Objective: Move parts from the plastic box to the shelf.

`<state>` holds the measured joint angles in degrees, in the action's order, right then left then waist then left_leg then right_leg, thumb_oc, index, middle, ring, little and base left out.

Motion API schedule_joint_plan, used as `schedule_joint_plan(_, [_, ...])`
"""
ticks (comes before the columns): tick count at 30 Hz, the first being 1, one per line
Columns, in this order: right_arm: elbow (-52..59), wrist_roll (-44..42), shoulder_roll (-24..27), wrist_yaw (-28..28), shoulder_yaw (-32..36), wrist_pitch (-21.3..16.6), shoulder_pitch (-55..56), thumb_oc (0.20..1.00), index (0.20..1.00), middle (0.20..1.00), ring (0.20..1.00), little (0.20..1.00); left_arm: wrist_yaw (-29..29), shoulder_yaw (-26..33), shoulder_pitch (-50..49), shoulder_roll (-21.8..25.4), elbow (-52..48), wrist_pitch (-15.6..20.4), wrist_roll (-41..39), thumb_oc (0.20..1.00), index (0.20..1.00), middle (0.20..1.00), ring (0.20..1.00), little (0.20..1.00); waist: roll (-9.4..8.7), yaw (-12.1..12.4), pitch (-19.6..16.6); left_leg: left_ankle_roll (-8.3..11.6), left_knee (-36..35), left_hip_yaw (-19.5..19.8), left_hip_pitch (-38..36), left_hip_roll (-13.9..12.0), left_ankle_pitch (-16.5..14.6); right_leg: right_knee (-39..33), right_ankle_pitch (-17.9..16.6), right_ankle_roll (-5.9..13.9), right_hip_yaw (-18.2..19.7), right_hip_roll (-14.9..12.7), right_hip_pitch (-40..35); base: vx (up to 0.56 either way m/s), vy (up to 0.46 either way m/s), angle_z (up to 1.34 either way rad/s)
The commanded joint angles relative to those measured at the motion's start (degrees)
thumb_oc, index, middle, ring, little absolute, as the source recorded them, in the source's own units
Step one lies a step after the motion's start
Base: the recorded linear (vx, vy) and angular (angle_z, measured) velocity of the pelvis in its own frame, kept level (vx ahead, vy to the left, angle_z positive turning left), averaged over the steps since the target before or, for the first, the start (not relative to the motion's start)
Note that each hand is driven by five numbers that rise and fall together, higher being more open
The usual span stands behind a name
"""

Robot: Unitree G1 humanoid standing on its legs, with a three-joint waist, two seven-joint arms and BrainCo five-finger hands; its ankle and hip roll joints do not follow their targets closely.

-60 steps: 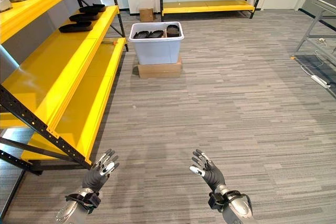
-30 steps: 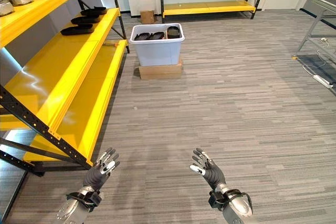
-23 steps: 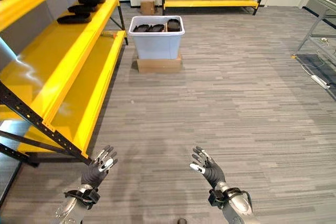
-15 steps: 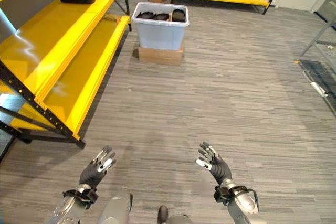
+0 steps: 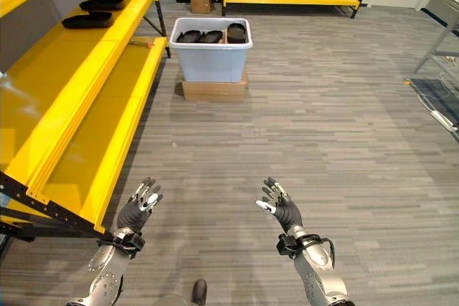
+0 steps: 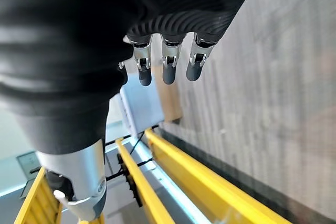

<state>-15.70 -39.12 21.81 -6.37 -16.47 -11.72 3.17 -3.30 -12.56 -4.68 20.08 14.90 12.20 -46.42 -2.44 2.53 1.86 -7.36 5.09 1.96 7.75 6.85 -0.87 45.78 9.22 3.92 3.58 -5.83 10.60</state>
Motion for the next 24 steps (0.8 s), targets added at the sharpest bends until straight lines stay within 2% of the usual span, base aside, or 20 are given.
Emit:
schedule_joint_plan(1, [3.86, 0.63, -0.25, -0.20, -1.05, -2.24, 0.54, 1.000, 1.000, 1.000, 1.000, 1.000, 0.55, 0.75, -0.05, 2.23, -4.60, 3.33, 2.42, 1.000, 1.000, 1.000, 1.000, 1.000, 1.86, -0.40, 0.96, 1.84, 2.97, 1.54, 1.85, -3.43, -0.54, -12.46, -21.68, 2.99, 2.69, -3.06, -6.33, 0.27, 0.203, 0.06])
schedule_joint_plan(2, [4.09, 0.17, -0.23, -0.43, -1.52, -2.23, 0.16, 1.000, 1.000, 1.000, 1.000, 1.000, 0.69, 0.48, 0.45, 1.87, -3.90, 3.41, 2.59, 1.000, 1.000, 1.000, 1.000, 1.000, 2.36, -1.57, 1.88, 1.54, 1.70, 2.06, -0.48, -3.28, -1.02, -10.14, -17.01, 2.30, 2.12, -0.27, -1.98, 0.28, 0.172, -0.01])
schedule_joint_plan(3, [4.90, 0.08, -0.10, -0.37, -1.69, -2.24, -0.17, 1.000, 1.000, 1.000, 1.000, 1.000, 0.74, 0.55, 0.78, 1.59, -3.96, 3.59, 2.59, 1.000, 1.000, 1.000, 1.000, 1.000, 2.87, -2.30, 2.42, 1.45, 0.90, 2.11, -2.12, -3.26, -1.43, -11.03, -13.83, 1.78, 0.24, 0.74, 1.11, 0.29, 0.132, -0.18])
schedule_joint_plan(4, [5.22, 0.21, -0.08, -0.22, -1.78, -2.22, -0.39, 1.000, 1.000, 1.000, 1.000, 1.000, 0.86, 0.73, 1.01, 1.48, -3.63, 3.52, 2.69, 1.000, 1.000, 1.000, 1.000, 1.000, 3.15, -2.59, 2.74, 1.51, 0.31, 2.01, -3.42, -3.30, -1.79, -13.38, -12.06, 1.28, -1.75, 0.50, 2.60, 0.49, 0.012, 0.15])
schedule_joint_plan(5, [4.58, 0.15, 0.02, -0.05, -2.29, -2.47, -1.40, 1.000, 1.000, 1.000, 1.000, 1.000, 0.66, 0.72, 1.35, 0.60, -2.91, 3.54, 1.93, 1.000, 1.000, 1.000, 1.000, 1.000, 2.30, -4.25, 3.61, 2.28, -2.09, 2.75, -7.96, -2.12, -3.53, -28.44, -12.04, 1.53, -4.48, -0.59, 5.22, 0.54, -0.080, 0.24])
schedule_joint_plan(6, [4.62, 0.50, -0.05, 0.05, -2.40, -2.46, -1.72, 1.000, 1.000, 1.000, 1.000, 1.000, 0.44, 0.91, 1.18, 0.24, -2.76, 3.77, 1.94, 1.000, 1.000, 1.000, 1.000, 1.000, 1.87, -5.09, 3.85, 2.77, -3.30, 3.71, -9.91, -1.77, -4.16, -35.41, -14.38, 2.54, -3.19, -0.60, 6.19, 0.67, -0.164, 0.58])
schedule_joint_plan(7, [5.07, 1.14, 0.24, 0.21, -2.41, -2.21, -2.02, 1.000, 1.000, 1.000, 1.000, 1.000, 0.24, 1.18, 0.98, 0.10, -3.12, 3.95, 1.78, 1.000, 1.000, 1.000, 1.000, 1.000, 1.67, -5.87, 4.58, 3.54, -4.50, 4.37, -12.81, -2.31, -5.20, -41.80, -18.20, 3.98, -1.33, -1.05, 6.28, 0.45, -0.141, 0.46])
schedule_joint_plan(9, [5.44, 1.81, 0.28, 0.50, -2.36, -2.12, -2.42, 1.000, 1.000, 1.000, 1.000, 1.000, 0.22, 1.23, 0.83, -0.34, -2.96, 3.99, 2.16, 1.000, 1.000, 1.000, 1.000, 1.000, 1.39, -6.04, 4.67, 4.09, -5.10, 4.79, -14.85, -2.82, -6.48, -44.86, -20.56, 4.67, -1.58, -1.57, 6.75, 0.30, -0.106, 0.52])
schedule_joint_plan(11, [5.50, 1.89, 0.42, 0.41, -2.32, -1.96, -2.57, 1.000, 1.000, 1.000, 1.000, 1.000, 0.28, 1.00, 0.97, -0.85, -2.33, 3.90, 2.03, 1.000, 1.000, 1.000, 1.000, 1.000, 0.99, -5.96, 4.16, 4.60, -5.67, 4.92, -16.00, -3.16, -7.18, -45.89, -21.04, 4.68, -2.87, -1.55, 5.54, 0.26, -0.132, 0.44])
schedule_joint_plan(12, [5.07, 2.07, 0.46, 0.66, -2.53, -2.08, -3.05, 1.000, 1.000, 1.000, 1.000, 1.000, 0.52, 0.70, 1.45, -1.55, -1.59, 4.07, 2.30, 1.000, 1.000, 1.000, 1.000, 1.000, 0.52, -6.11, 3.00, 4.80, -5.82, 5.23, -16.91, -3.76, -8.27, -46.84, -22.33, 4.01, -2.13, -1.26, 4.46, 0.30, -0.158, 0.22])
schedule_joint_plan(13, [5.06, 2.07, 0.47, 0.66, -2.53, -2.09, -3.05, 1.000, 1.000, 1.000, 1.000, 1.000, 0.52, 0.70, 1.46, -1.57, -1.58, 4.07, 2.30, 1.000, 1.000, 1.000, 1.000, 1.000, 0.59, -6.09, 3.03, 4.81, -5.82, 5.21, -16.96, -3.83, -8.32, -46.91, -22.35, 4.00, -2.14, -1.19, 4.38, 0.26, -0.163, 0.22])
schedule_joint_plan(17, [5.84, 2.17, 2.03, 1.04, -1.63, -2.42, -3.55, 1.000, 1.000, 1.000, 1.000, 1.000, 0.89, -0.06, 2.26, -2.00, -1.64, 4.26, 1.60, 1.000, 1.000, 1.000, 1.000, 1.000, 1.42, -6.77, 1.64, 7.13, -2.86, 5.52, -17.04, -7.62, -8.01, -43.29, -19.49, 2.17, -4.22, 1.55, 3.97, 0.25, -0.200, 0.25])
schedule_joint_plan(18, [5.53, 2.03, 2.38, 1.14, -1.25, -2.50, -3.38, 1.000, 1.000, 1.000, 1.000, 1.000, 0.92, -0.82, 3.07, -2.26, -1.13, 4.04, 1.14, 1.000, 1.000, 1.000, 1.000, 1.000, 1.97, -7.36, 1.34, 8.28, -0.59, 5.81, -16.82, -9.52, -6.66, -41.58, -17.45, 1.11, -4.69, 2.96, 4.19, 0.36, -0.283, 0.11])
schedule_joint_plan(21, [5.74, 1.63, 3.28, 1.81, 0.21, -2.81, -2.48, 1.000, 1.000, 1.000, 1.000, 1.000, 1.44, -1.17, 3.66, -2.95, -1.28, 4.06, -0.09, 1.000, 1.000, 1.000, 1.000, 1.000, 1.96, -7.41, 1.56, 10.44, 11.48, 5.40, -13.05, -11.40, 1.36, -41.56, -14.83, -1.32, -5.41, 5.02, 1.24, 0.29, -0.244, -0.19])
schedule_joint_plan(23, [5.98, 1.22, 3.73, 2.09, 0.56, -3.18, -1.86, 1.000, 1.000, 1.000, 1.000, 1.000, 1.43, -1.47, 3.57, -2.99, -1.84, 3.88, -0.62, 1.000, 1.000, 1.000, 1.000, 1.000, 0.19, -6.29, 3.02, 10.61, 25.89, 5.53, -6.79, -10.30, 7.42, -42.62, -13.80, -3.05, -5.15, 4.90, -2.31, 0.21, -0.272, 0.08])
schedule_joint_plan(24, [6.16, 1.28, 4.05, 2.25, 1.16, -3.21, -1.65, 1.000, 1.000, 1.000, 1.000, 1.000, 1.28, -1.54, 3.33, -2.85, -2.14, 3.50, -0.35, 1.000, 1.000, 1.000, 1.000, 1.000, -1.41, -5.11, 4.56, 9.68, 34.48, 5.08, -2.06, -8.44, 7.14, -43.72, -13.15, -3.96, -4.91, 4.58, -5.25, 0.18, -0.230, -0.02])
